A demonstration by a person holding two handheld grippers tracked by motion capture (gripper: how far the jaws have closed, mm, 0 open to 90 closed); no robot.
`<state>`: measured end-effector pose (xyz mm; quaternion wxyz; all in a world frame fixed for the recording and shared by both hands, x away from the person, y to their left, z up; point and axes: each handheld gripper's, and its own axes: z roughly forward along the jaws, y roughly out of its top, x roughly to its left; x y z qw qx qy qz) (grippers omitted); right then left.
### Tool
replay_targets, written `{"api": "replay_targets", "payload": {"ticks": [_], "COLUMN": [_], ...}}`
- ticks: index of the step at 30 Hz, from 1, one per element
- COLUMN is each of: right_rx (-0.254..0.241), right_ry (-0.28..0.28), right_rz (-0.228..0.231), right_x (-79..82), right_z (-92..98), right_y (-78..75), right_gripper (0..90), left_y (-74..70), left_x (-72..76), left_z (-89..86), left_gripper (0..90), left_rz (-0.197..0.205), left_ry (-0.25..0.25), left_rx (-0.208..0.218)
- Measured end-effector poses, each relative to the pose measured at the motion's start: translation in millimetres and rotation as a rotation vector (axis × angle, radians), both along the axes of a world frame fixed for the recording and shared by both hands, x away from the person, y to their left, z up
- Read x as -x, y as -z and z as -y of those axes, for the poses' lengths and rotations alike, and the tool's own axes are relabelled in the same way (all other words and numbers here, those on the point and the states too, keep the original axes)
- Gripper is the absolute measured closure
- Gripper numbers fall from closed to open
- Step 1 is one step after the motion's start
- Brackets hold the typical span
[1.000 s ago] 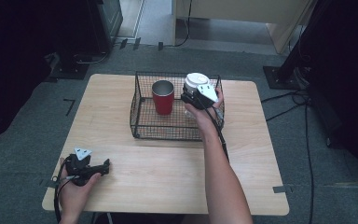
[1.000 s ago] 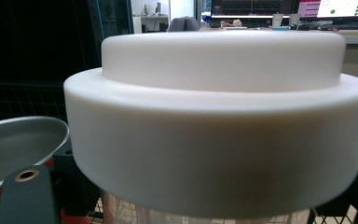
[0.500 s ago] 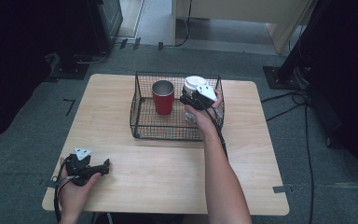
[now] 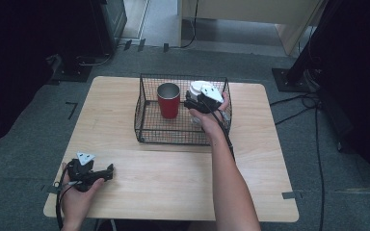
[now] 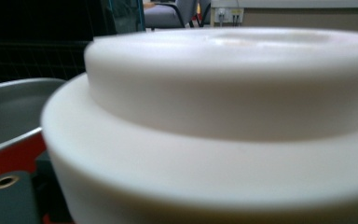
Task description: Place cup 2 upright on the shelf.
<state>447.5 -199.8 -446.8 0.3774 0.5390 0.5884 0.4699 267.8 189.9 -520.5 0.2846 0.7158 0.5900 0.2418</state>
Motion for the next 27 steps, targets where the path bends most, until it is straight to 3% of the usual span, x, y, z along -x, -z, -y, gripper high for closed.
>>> {"api": "replay_targets", "payload": {"ticks": [9, 14, 18, 27], "right_rx": [0.047, 0.026, 0.058, 0.022], "right_ry": [-0.014, -0.012, -0.02, -0.037], "right_rz": [0.048, 0.068, 0.044, -0.003], "right_x": [-2.2, -7.1, -8.9, -7.1], "right_z": [-2.3, -1.2, -3.4, -0.3], "right_y": [1.3, -0.2, 4.6, 0.9], "right_gripper": [15.7, 15.7, 15.8, 14.7], "left_y": [0.0, 0.0, 0.0, 0.0], "left_x": [0.0, 0.0, 0.0, 0.0], "left_z": [0.0, 0.0, 0.0, 0.0], "left_gripper": [0.0, 0.0, 0.0, 0.0], "left_rz": [0.0, 0.0, 0.0, 0.0], "left_ry": [0.0, 0.0, 0.0, 0.0], "left_rx": [0.0, 0.0, 0.0, 0.0]}}
